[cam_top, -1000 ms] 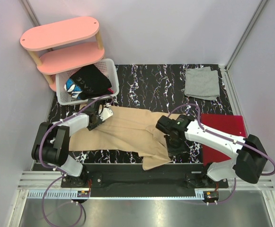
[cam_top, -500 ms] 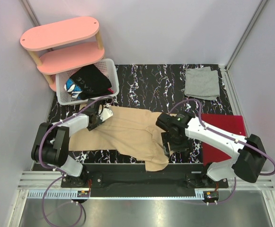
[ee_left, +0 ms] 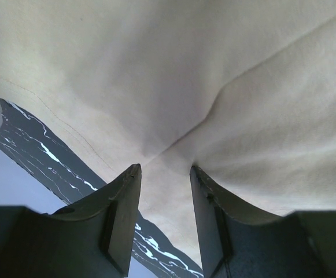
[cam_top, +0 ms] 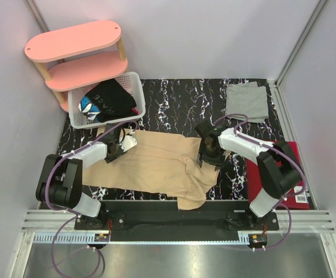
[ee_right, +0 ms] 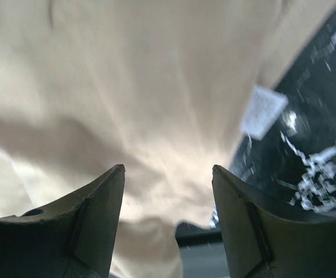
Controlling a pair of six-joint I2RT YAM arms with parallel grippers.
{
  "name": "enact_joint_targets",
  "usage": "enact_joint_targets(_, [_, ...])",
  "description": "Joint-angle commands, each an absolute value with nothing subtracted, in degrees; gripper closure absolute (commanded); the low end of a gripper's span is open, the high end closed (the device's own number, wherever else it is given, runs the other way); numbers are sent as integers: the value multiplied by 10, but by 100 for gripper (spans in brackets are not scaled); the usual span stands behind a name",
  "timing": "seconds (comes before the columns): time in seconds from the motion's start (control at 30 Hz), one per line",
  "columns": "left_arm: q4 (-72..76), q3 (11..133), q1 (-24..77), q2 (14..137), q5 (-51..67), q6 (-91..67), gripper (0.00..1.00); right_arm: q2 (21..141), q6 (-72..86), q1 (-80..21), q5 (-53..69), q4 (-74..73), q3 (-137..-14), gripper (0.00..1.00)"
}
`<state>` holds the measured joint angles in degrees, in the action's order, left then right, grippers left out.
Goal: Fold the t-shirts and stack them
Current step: Fold the tshirt
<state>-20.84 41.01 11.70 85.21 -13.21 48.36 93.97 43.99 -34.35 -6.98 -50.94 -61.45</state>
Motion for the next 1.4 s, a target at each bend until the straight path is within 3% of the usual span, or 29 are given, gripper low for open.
enact_joint_targets(0.0, [-210, 408, 109, 832, -144, 500, 55, 970, 435, -322, -47, -423, -621, 31])
enact_joint_targets(0.4, [-212, 406, 96, 841, -135, 504, 55, 907, 471, -310, -40, -405, -551, 31])
enact_joint_targets(0.87, [-220, 410, 91, 838, -133, 503, 56, 817, 473, -322, 66, -425, -492, 28])
enact_joint_targets(1.37, [-414, 502, 108, 732, 42, 412, 53, 848, 451, -348, 64, -407, -459, 27])
